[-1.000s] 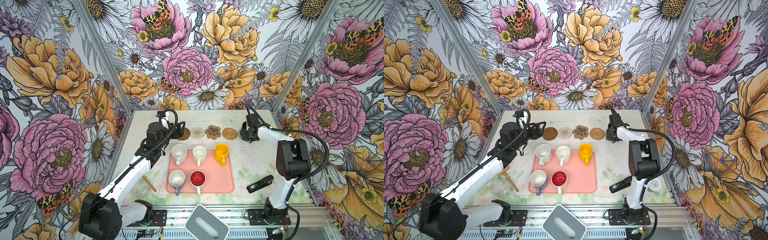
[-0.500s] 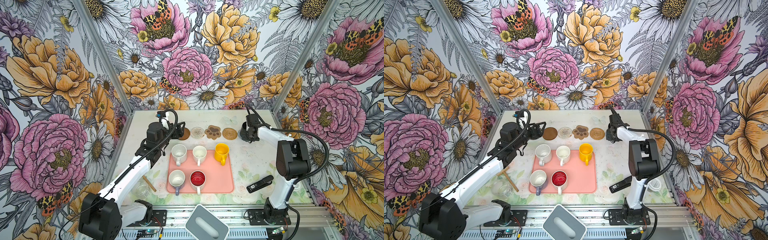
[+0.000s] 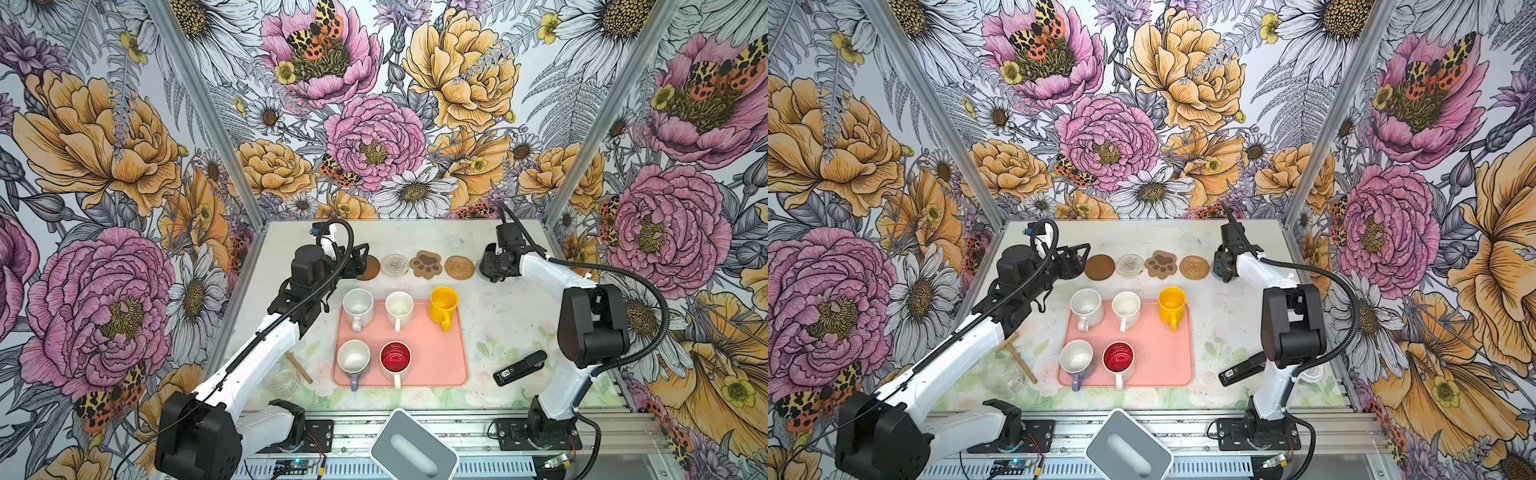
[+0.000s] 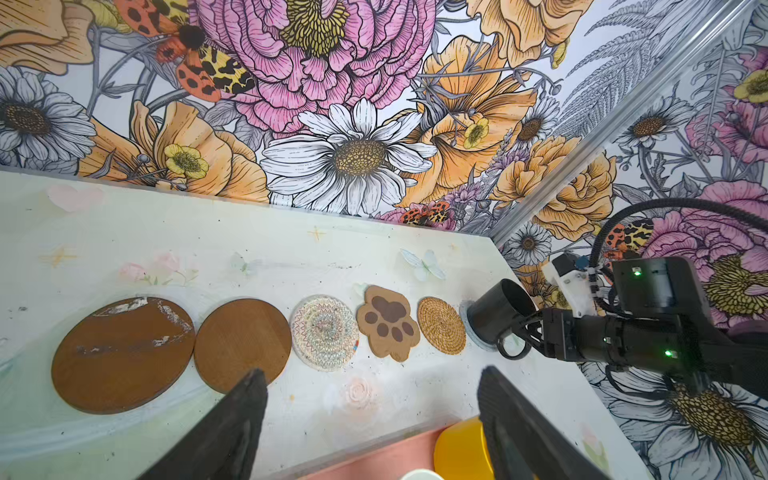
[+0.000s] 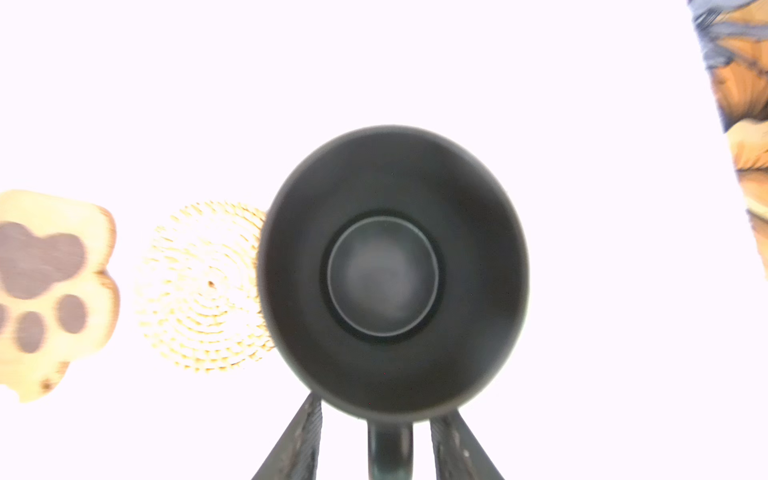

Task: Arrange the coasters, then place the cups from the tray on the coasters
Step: 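Raise the right gripper off the black mug while the left gripper moves toward the tray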

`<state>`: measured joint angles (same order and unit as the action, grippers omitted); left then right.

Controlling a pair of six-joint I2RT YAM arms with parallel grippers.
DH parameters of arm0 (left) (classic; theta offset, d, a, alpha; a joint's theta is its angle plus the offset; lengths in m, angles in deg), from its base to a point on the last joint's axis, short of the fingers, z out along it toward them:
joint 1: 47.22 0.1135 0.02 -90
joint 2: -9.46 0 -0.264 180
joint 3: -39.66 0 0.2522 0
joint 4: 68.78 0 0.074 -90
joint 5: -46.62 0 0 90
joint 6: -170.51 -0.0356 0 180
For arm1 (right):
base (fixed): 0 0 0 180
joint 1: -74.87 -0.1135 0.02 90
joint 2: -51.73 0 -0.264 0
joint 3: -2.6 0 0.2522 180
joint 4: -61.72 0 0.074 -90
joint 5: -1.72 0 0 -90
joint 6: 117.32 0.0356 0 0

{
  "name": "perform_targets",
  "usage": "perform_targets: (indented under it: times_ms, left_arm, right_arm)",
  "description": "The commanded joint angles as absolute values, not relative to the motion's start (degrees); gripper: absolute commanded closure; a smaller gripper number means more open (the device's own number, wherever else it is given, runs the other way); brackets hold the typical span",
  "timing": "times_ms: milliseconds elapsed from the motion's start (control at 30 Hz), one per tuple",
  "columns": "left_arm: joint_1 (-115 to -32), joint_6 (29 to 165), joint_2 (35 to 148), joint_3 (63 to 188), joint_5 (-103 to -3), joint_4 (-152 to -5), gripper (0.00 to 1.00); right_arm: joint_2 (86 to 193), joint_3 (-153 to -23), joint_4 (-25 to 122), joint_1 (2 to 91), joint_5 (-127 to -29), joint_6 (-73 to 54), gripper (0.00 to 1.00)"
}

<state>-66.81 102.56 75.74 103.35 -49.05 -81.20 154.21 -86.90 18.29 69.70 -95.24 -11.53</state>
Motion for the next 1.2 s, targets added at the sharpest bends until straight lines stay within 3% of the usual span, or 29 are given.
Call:
perform_targets:
  times_ms: [0,367,600,867,1167]
  left_arm:
    - [-66.6,101.0,74.4,104.0,-47.7,-81.4,0.19]
    - [-67.1,101.7,75.2,104.6,-46.5,-82.5,0.19]
    - [-68.4,100.5,77.1,107.2,-42.3,-87.5,0.19]
    - [-69.0,99.8,80.8,113.0,-35.9,-99.3,0.2]
    - [-71.5,98.2,80.2,116.7,-35.3,-113.2,0.21]
  right_arm:
    - [148.1,-87.0,19.9,69.2,-95.0,-9.8,0.54]
    - [133.8,-88.8,21.2,59.5,-99.2,0.9,0.53]
    - [125.0,-74.9,35.8,51.0,-103.6,13.0,0.52]
    - [123.2,-69.1,38.5,47.8,-104.7,11.7,0.51]
    - [120.0,-64.8,38.6,47.8,-110.5,9.0,0.49]
